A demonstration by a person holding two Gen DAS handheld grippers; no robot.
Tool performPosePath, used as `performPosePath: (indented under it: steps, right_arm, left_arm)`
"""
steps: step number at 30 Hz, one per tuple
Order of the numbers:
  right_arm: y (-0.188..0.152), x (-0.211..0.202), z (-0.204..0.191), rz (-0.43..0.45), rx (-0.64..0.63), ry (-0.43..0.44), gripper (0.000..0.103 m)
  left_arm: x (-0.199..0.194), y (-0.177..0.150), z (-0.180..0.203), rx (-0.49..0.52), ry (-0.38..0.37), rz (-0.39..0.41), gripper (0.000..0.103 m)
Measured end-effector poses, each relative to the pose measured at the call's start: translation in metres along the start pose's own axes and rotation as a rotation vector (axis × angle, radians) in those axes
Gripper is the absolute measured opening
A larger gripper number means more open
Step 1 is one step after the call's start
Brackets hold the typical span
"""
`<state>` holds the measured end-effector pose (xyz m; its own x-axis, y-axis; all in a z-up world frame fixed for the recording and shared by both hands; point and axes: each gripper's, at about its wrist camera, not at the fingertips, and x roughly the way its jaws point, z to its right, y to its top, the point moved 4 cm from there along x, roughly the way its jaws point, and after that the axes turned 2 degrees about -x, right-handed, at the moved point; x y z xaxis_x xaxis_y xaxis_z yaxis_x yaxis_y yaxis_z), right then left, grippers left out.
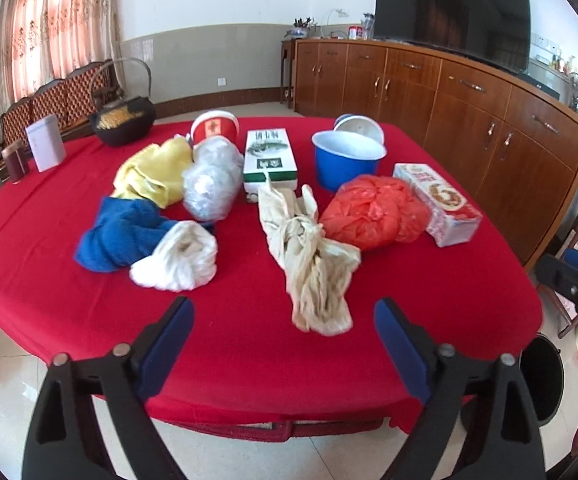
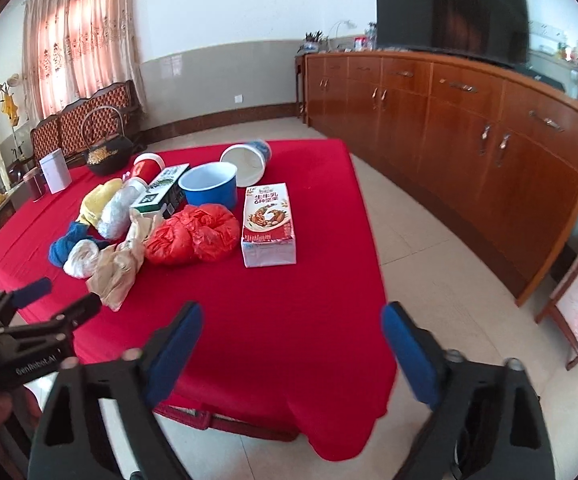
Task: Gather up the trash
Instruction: 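Grasp the beige cloth with the left tool while the right tool grasps the milk carton, then carry the beige cloth and milk carton over the black trash bin with both tools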
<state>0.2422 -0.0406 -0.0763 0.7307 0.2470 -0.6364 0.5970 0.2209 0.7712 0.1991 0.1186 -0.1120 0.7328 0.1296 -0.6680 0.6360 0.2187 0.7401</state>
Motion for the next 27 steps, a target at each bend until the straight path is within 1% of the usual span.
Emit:
performPosePath:
  steps: [4, 9, 11, 12, 14, 15, 16, 17, 18, 22, 27]
  right_arm:
    - [0.014, 0.039, -0.003, -0.023, -0.001, 0.049, 0.082]
    - [0.026, 0.083, -0.012, -0.051, -0.024, 0.064, 0.081]
    - [0.028, 0.096, -0.013, -0.066, -0.029, 0.066, 0.077]
    - [0.029, 0.104, -0.014, -0.074, -0.030, 0.072, 0.076]
    - [0.032, 0.113, -0.015, -0.076, -0.030, 0.074, 0.073]
    - [0.033, 0.116, -0.015, -0.079, -0.029, 0.078, 0.070]
    - [0.033, 0.119, -0.016, -0.084, -0.029, 0.081, 0.059]
    - [0.033, 0.124, -0.016, -0.094, -0.030, 0.087, 0.055]
    - [0.032, 0.125, -0.016, -0.097, -0.032, 0.088, 0.055]
    - [0.032, 0.118, -0.016, -0.067, -0.032, 0.082, 0.054]
    - [0.034, 0.096, -0.008, -0.028, -0.004, 0.058, 0.054]
  left_arm:
    - [0.019, 0.007, 0.004, -0.007, -0.006, -0.011, 0.087]
    - [0.034, 0.014, 0.008, 0.006, 0.009, -0.013, 0.082]
    - [0.039, 0.015, 0.007, 0.005, 0.010, -0.017, 0.080]
    - [0.041, 0.016, 0.007, 0.004, 0.009, -0.018, 0.079]
    - [0.044, 0.016, 0.007, 0.002, 0.009, -0.022, 0.074]
    - [0.045, 0.016, 0.007, 0.000, 0.005, -0.023, 0.066]
    - [0.047, 0.015, 0.007, 0.000, 0.000, -0.025, 0.053]
    - [0.048, 0.015, 0.007, -0.001, -0.010, -0.030, 0.042]
    - [0.048, 0.015, 0.007, -0.005, -0.019, -0.034, 0.030]
    - [0.036, 0.019, 0.007, -0.001, -0.023, 0.003, 0.028]
    - [0.018, 0.028, 0.010, 0.014, -0.035, 0.045, 0.027]
